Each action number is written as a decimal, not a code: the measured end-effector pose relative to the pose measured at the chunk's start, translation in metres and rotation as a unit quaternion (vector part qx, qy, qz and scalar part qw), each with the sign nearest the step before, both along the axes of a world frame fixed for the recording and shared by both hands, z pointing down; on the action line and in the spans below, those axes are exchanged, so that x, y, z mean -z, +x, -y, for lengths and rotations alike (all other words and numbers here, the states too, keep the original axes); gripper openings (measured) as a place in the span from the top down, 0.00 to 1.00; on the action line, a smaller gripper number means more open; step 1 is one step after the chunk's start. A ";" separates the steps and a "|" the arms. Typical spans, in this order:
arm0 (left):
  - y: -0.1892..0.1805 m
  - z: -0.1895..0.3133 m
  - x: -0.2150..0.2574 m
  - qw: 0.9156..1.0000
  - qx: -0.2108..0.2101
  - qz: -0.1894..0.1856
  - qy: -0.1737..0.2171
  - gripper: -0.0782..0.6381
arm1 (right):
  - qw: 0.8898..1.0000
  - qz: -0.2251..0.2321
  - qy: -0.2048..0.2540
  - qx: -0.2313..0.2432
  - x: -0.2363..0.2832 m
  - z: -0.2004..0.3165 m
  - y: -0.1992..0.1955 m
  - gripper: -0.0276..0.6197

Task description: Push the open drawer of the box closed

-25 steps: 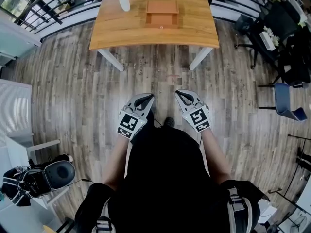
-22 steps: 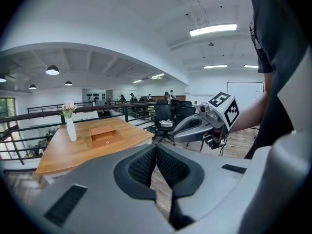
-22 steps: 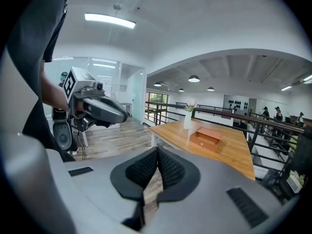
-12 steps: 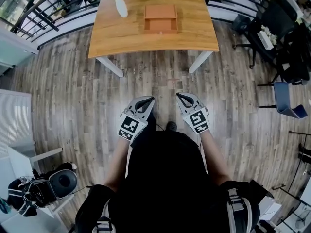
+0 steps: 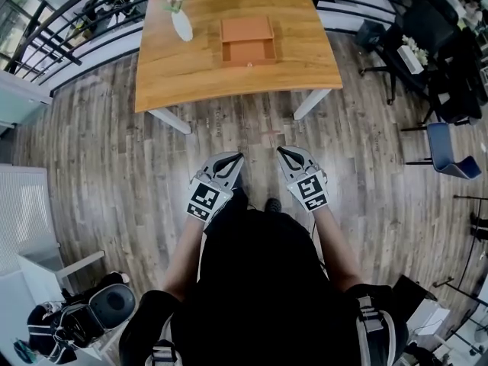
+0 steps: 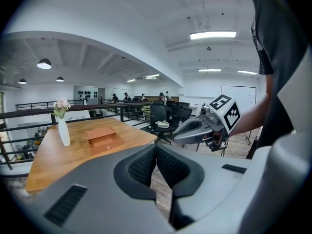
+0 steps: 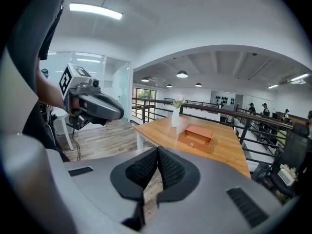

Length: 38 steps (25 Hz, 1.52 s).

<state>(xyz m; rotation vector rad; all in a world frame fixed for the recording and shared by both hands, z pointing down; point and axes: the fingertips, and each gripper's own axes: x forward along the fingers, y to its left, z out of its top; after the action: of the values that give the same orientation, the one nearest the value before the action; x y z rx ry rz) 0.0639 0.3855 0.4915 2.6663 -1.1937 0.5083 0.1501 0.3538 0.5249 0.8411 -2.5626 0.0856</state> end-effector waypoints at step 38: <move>-0.103 0.137 -0.014 0.994 -0.107 -0.011 -0.012 0.86 | 0.996 -0.027 -0.018 -0.081 -0.017 0.118 -0.110 0.93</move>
<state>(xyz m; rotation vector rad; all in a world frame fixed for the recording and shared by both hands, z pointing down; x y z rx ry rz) -0.0393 0.2484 0.5051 2.7857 -0.8948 0.5184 0.0405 0.2362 0.5418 1.0232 -2.4327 0.1551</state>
